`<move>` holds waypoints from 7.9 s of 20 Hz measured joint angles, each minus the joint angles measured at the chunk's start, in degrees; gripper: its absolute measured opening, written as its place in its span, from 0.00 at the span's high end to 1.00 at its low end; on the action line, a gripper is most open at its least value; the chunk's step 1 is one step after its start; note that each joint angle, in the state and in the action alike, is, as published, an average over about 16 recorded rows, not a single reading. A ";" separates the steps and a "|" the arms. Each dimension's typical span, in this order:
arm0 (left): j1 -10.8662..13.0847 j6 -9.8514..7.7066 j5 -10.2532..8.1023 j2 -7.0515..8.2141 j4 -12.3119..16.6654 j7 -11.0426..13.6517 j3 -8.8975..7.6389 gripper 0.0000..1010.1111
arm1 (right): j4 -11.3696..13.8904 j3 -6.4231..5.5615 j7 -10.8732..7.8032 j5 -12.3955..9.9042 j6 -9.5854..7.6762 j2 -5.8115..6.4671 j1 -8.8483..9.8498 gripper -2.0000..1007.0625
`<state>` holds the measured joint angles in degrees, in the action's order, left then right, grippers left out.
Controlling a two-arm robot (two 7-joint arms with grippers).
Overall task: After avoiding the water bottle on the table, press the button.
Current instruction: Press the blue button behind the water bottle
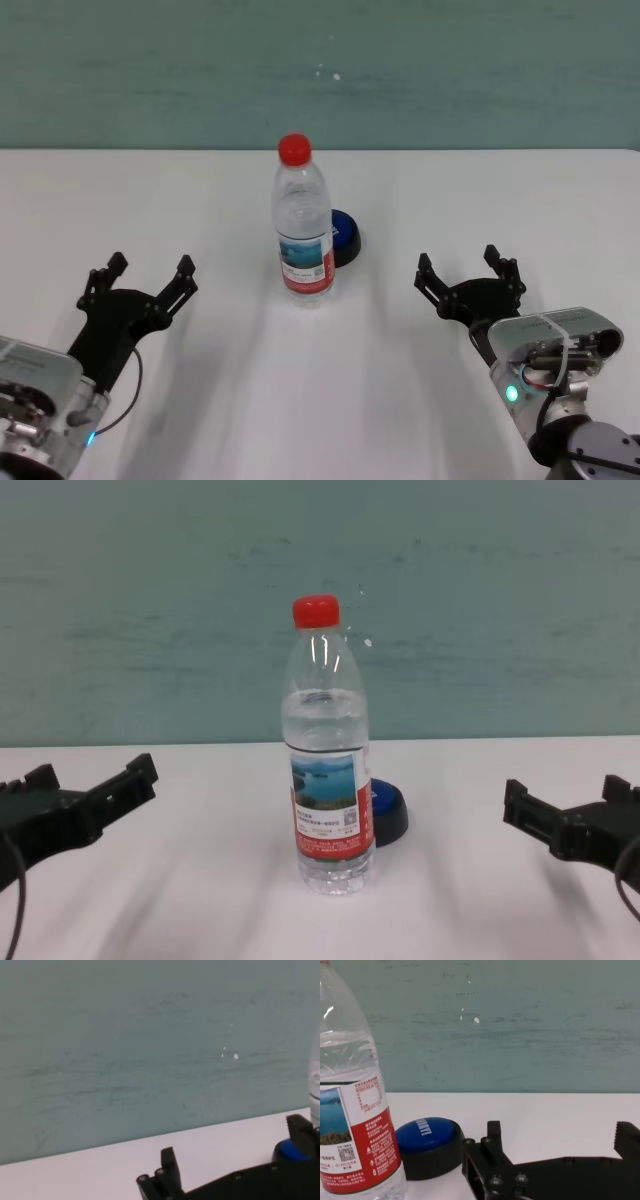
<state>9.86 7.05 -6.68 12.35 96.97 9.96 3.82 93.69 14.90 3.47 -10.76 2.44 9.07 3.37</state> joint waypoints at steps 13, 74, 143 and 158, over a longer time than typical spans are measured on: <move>2.40 0.89 -0.11 0.42 2.69 1.34 -0.09 0.00 | 0.00 0.00 0.00 0.00 0.00 0.00 0.00 0.00; 0.82 1.44 1.62 1.05 3.08 2.85 6.33 0.00 | 0.00 0.00 0.00 0.00 0.00 0.00 0.00 0.00; 3.15 1.66 0.83 1.31 4.63 2.09 4.39 0.00 | 0.00 0.00 0.00 0.00 0.00 0.00 0.00 0.00; 2.94 1.76 1.05 0.98 4.59 1.83 3.58 0.00 | 0.00 0.00 0.00 0.00 0.00 0.00 0.00 0.00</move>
<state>12.80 8.82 -5.63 13.34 101.56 11.79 7.41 93.69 14.90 3.47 -10.76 2.44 9.07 3.37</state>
